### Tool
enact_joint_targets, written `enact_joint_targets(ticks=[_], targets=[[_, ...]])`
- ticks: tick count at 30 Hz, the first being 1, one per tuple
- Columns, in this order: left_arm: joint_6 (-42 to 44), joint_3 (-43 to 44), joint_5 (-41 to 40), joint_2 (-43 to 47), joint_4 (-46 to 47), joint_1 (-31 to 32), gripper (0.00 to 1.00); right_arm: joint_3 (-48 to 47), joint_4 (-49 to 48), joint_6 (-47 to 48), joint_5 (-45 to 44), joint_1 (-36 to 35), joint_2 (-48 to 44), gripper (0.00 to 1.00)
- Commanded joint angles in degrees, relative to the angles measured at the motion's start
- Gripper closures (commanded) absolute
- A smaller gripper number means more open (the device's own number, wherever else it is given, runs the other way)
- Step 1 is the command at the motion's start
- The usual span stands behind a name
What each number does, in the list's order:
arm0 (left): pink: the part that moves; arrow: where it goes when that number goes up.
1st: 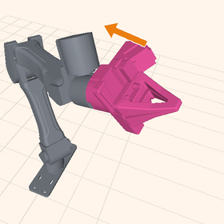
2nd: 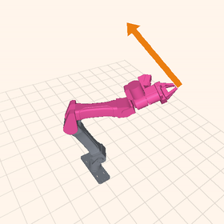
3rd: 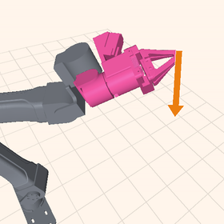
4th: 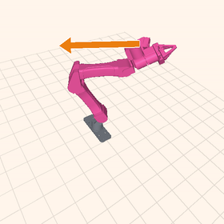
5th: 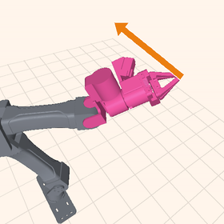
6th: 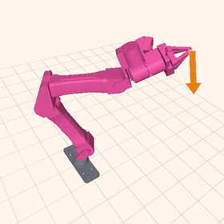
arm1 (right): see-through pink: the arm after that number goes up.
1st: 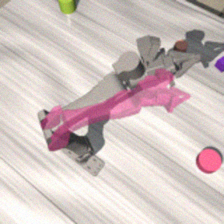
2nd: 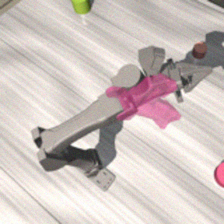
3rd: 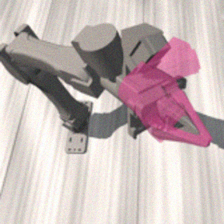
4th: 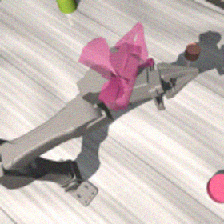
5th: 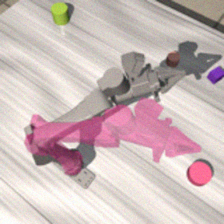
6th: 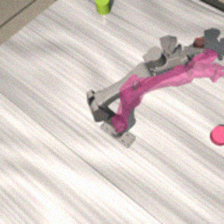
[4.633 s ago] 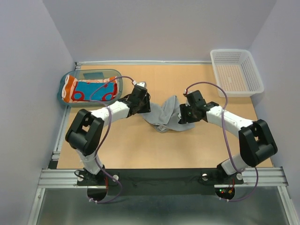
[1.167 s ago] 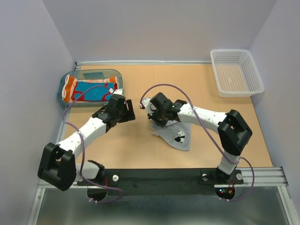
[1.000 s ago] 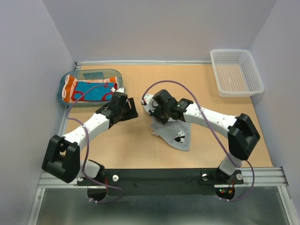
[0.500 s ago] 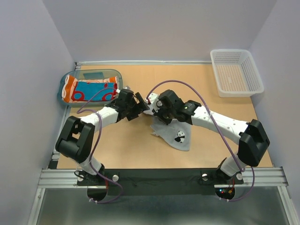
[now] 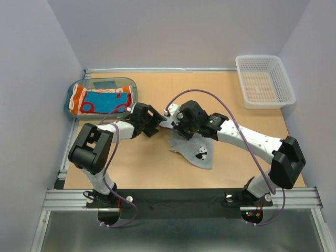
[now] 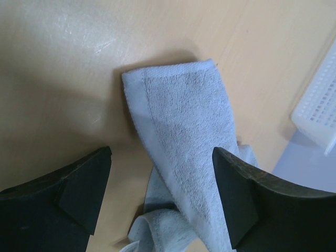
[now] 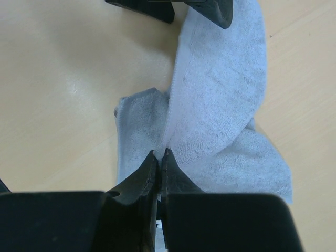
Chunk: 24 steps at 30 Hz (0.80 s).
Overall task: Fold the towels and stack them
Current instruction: Flatten out the crumpled towel
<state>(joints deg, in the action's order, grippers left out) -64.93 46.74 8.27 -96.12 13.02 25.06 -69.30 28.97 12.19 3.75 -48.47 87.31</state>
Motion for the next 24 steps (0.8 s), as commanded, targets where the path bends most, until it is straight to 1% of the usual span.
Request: enact_joint_targets(ticks=[1, 6, 15, 17, 20, 21, 22, 23, 24], targets=[[-3.5, -0.8, -2.1, -1.9, 3.9, -0.2, 0.15, 0.3, -3.2, -0.5, 0.9, -0.5, -3.0, 1.00], [-4.2, -0.5, -3.0, -3.7, 5.5, -0.1, 0.25, 0.6, -3.3, -0.6, 0.6, -0.5, -3.9, 1.00], [-4.3, -0.8, -6.3, -4.3, 5.9, -1.0, 0.48, 1.9, -3.2, -1.1, -1.3, -0.5, -5.3, 1.00], [-4.0, -1.1, -6.7, -4.1, 5.4, -1.8, 0.58, 2.2, -3.2, -1.1, -2.2, -0.5, -5.8, 0.99], [-3.3, -1.3, -7.0, -3.5, 5.4, -2.5, 0.78, 2.4, -3.2, -0.8, -3.1, -0.5, -6.3, 1.00], [-2.3, -1.0, -7.2, -3.2, 5.1, -2.7, 0.93, 2.4, -3.2, -0.8, -3.3, -0.5, -6.4, 0.99], [-2.0, -0.7, -7.3, -3.0, 4.7, -3.0, 0.97, 2.4, -3.2, -0.8, -3.5, -0.5, -6.4, 1.00], [-1.5, -0.2, -7.6, -2.6, 4.0, -3.1, 1.00, 2.3, -3.3, -0.7, -3.5, -0.5, -6.5, 1.00], [-0.1, 0.4, -7.6, -2.3, 3.5, -3.4, 1.00, 2.2, -3.3, -0.5, -5.1, -0.5, -6.5, 1.00]])
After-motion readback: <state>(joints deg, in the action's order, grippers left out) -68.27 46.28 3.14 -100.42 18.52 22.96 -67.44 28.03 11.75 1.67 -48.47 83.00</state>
